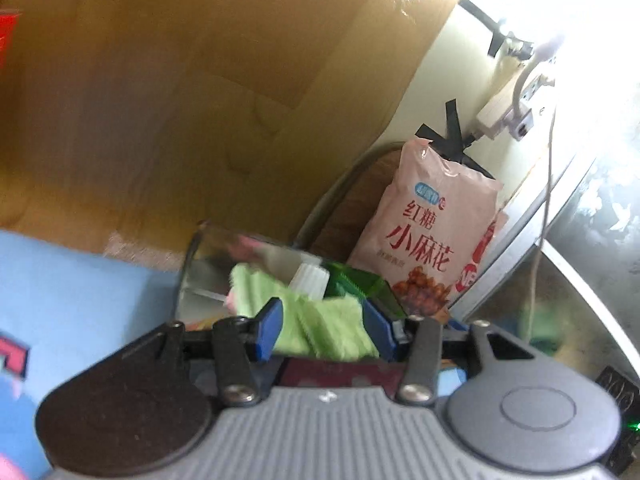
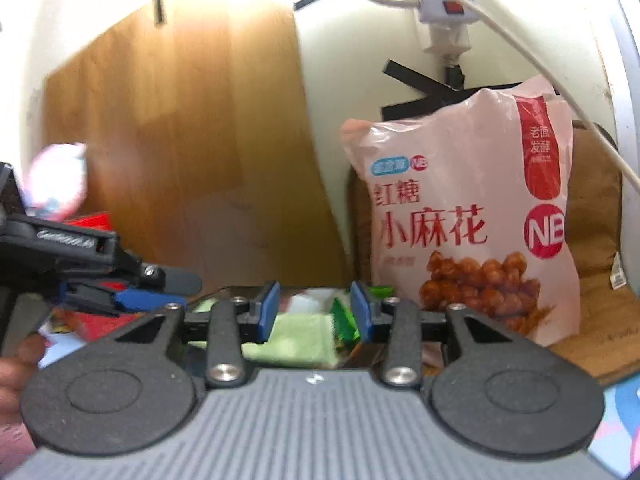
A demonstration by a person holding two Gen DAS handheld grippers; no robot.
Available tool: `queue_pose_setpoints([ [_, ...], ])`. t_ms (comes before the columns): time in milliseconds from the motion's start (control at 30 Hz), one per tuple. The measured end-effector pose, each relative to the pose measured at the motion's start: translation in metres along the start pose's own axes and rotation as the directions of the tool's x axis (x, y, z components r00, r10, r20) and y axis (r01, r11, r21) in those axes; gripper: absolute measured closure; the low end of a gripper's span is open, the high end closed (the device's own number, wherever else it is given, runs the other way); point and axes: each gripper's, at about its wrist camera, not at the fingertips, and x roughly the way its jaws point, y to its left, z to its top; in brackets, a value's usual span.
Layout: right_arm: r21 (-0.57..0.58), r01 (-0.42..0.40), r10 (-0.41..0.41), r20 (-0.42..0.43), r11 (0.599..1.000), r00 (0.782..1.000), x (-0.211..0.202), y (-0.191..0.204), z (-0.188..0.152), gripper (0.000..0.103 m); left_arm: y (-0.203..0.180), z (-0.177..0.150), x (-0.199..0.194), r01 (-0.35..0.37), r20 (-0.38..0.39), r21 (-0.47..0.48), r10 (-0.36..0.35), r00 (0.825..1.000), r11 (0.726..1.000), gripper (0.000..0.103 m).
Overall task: Organize snacks
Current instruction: 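Carry the wafer pack into the tin box and open both grippers, then reach both grippers to the green candy bag and close on it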
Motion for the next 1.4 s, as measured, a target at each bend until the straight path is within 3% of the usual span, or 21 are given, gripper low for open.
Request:
queue_pose_setpoints([
  [100,-0.003,-0.094,0.093,-0.067,0.996,0.993,-0.021,0.005,-0.014,0.056,0.012,-0.021,-0.019,-0.003,-0.029,-0.007,0.003,1.000,1.000,0.055],
  [233,0.059,-0.184,0.193,-0.256,0.981,0.947,-0.030,0.012,-0.044,0.048,0.026,-0.052,-0.022,-0.020,-0.117,-0.035,0.015,0.993,0.999,0.049],
  [433,0.006,-0.205,0.188,-0.421,0.979,0.888,-0.030,0.042,-0.069,0.048,0.020,-0.082,-0.001,0.001,-0.233,-0.069,-0.017,0.972,0.998,0.051],
  [567,-0.077,-0.192,0.142,-0.425,0.978,0.894,-0.034,0.055,-0.072,0.047,0.015,-0.094,-0.006,0.014,-0.231,-0.117,-0.041,0.972,0.993,0.058],
  [700,-0.071,-0.182,0.136,-0.424,0.981,0.896,-0.033,0.055,-0.072,0.043,0.007,-0.100,-0.026,0.035,-0.174,-0.138,-0.059,0.983,0.990,0.068],
  [800,-0.067,-0.194,0.148,-0.425,0.979,0.893,-0.033,0.056,-0.073,0.035,0.003,-0.103,-0.037,0.056,-0.144,-0.143,-0.076,0.987,0.988,0.086],
  [967,-0.098,-0.255,0.189,-0.438,0.962,0.879,-0.044,0.073,-0.079,0.030,-0.005,-0.114,-0.048,0.038,-0.133,-0.102,-0.051,0.990,0.994,0.087],
  [1067,-0.175,-0.299,0.194,-0.447,0.938,0.873,-0.049,0.095,-0.085,0.035,-0.006,-0.124,-0.050,-0.008,-0.151,-0.075,-0.004,0.989,0.997,0.083],
  [1133,-0.244,-0.284,0.154,-0.442,0.927,0.884,-0.052,0.108,-0.089,0.036,-0.002,-0.130,-0.051,-0.022,-0.171,-0.089,0.006,0.985,0.996,0.084],
  [1233,-0.234,-0.280,0.156,-0.439,0.931,0.885,-0.051,0.106,-0.088,0.036,0.005,-0.134,-0.054,-0.021,-0.174,-0.143,-0.004,0.985,0.990,0.085],
  [1333,-0.225,-0.261,0.144,-0.431,0.939,0.891,-0.053,0.102,-0.088,0.044,0.007,-0.132,-0.060,-0.017,-0.163,-0.163,-0.010,0.987,0.986,0.087],
  [1367,-0.231,-0.261,0.143,-0.428,0.937,0.892,-0.054,0.102,-0.088,0.052,0.005,-0.131,-0.064,-0.015,-0.154,-0.161,-0.010,0.988,0.987,0.087],
  [1400,-0.246,-0.260,0.138,-0.424,0.934,0.895,-0.057,0.103,-0.089,0.070,0.004,-0.129,-0.067,-0.011,-0.147,-0.159,-0.013,0.989,0.987,0.088],
])
